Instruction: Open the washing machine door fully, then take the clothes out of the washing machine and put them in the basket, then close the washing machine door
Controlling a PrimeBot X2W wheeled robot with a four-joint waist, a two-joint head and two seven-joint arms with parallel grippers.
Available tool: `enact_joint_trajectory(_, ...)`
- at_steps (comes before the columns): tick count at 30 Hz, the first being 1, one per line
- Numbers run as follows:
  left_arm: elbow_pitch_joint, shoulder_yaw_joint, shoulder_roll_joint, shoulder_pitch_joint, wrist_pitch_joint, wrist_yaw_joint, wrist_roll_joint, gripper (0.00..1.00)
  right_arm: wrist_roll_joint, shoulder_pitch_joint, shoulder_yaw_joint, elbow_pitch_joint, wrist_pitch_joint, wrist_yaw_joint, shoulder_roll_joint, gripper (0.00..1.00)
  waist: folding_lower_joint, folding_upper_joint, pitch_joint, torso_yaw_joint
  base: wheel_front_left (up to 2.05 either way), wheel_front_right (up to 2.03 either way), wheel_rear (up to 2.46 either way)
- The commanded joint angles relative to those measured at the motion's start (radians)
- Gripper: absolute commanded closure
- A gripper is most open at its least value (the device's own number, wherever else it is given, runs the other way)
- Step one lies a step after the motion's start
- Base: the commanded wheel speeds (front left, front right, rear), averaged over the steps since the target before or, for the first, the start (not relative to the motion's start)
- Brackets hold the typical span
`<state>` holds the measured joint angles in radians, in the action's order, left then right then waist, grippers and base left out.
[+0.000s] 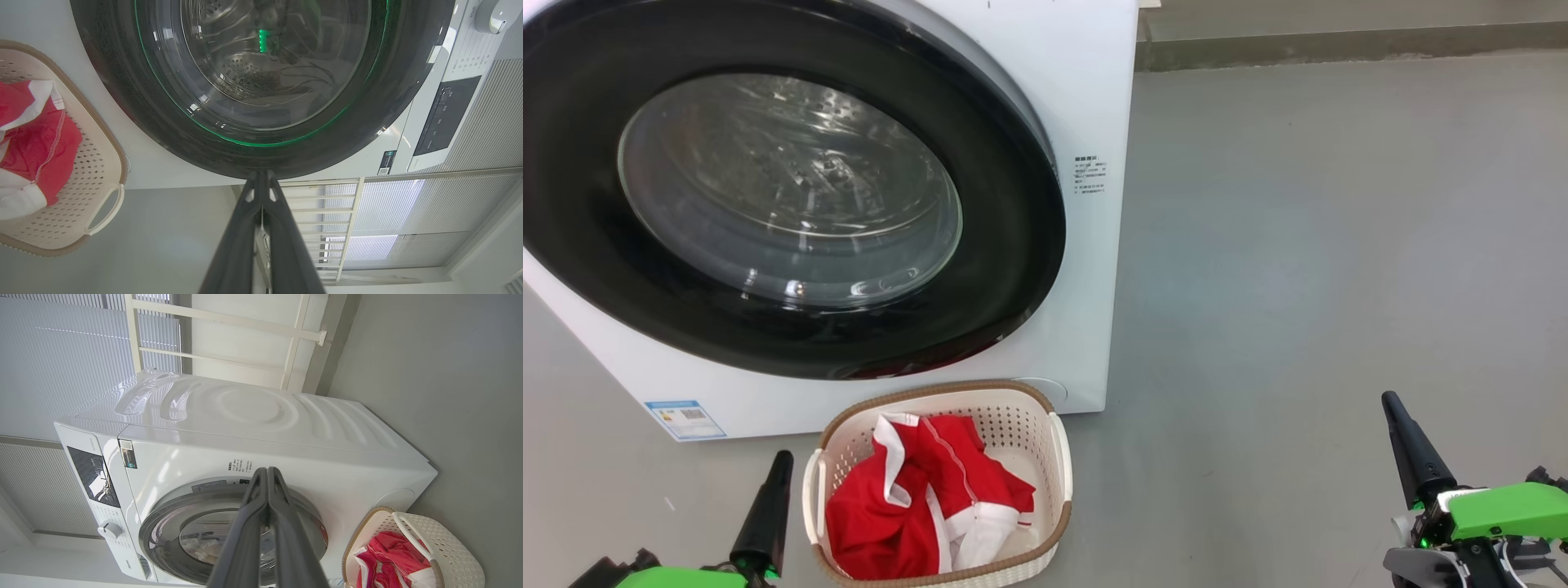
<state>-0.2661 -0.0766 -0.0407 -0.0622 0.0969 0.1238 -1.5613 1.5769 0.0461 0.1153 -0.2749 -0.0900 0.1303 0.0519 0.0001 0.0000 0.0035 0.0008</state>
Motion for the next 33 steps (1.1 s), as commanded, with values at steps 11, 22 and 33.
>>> enact_joint_trajectory(11,0.021,-0.038,-0.009,-0.046,0.017,0.007,-0.047,1.0,0.04,0.061,-0.012,0.031,-0.015,0.0,0.006,1.0,-0.0001,0.0,0.0,-0.001,0.0,0.0,0.0)
enact_joint_trajectory(22,0.021,-0.037,-0.009,-0.046,0.017,0.007,-0.047,1.0,0.039,0.061,-0.01,0.031,-0.016,0.0,0.005,1.0,-0.0001,0.0,0.0,-0.001,0.0,0.0,0.0)
enact_joint_trajectory(33,0.021,-0.037,-0.009,-0.046,0.016,0.007,-0.047,1.0,0.037,0.061,-0.009,0.03,-0.018,0.0,0.004,1.0,-0.0001,0.0,0.0,-0.001,0.0,0.0,0.0)
